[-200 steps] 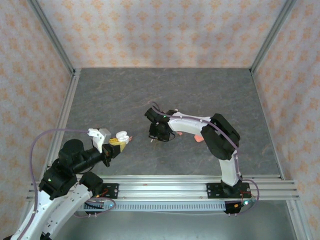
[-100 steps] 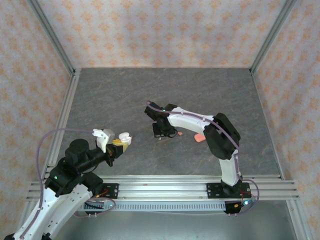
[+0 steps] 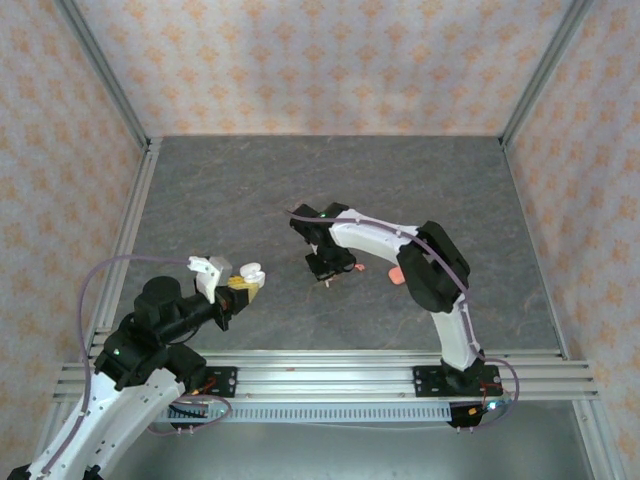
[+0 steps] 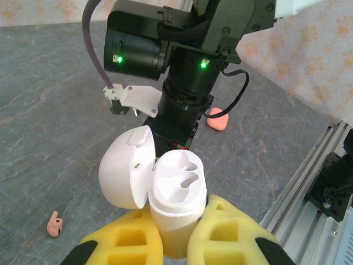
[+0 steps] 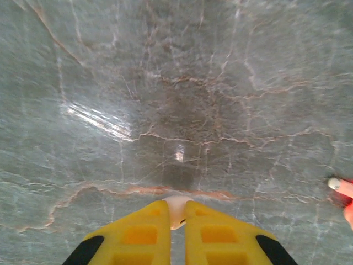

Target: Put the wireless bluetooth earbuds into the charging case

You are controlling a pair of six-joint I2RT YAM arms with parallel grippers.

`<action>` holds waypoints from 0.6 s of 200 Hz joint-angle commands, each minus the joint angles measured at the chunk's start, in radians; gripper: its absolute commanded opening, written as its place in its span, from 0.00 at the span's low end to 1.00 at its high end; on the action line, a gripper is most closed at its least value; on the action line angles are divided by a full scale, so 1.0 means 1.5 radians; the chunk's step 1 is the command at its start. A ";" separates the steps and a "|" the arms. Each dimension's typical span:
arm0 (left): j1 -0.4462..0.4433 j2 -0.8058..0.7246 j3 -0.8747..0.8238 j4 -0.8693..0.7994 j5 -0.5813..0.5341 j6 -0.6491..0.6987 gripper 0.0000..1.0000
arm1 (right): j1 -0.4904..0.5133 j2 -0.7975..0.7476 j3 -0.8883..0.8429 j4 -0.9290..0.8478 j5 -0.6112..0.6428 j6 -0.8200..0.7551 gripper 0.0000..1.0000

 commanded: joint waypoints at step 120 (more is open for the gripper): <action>0.004 0.004 0.003 0.020 -0.011 0.000 0.00 | -0.001 -0.063 -0.054 0.039 0.013 0.225 0.40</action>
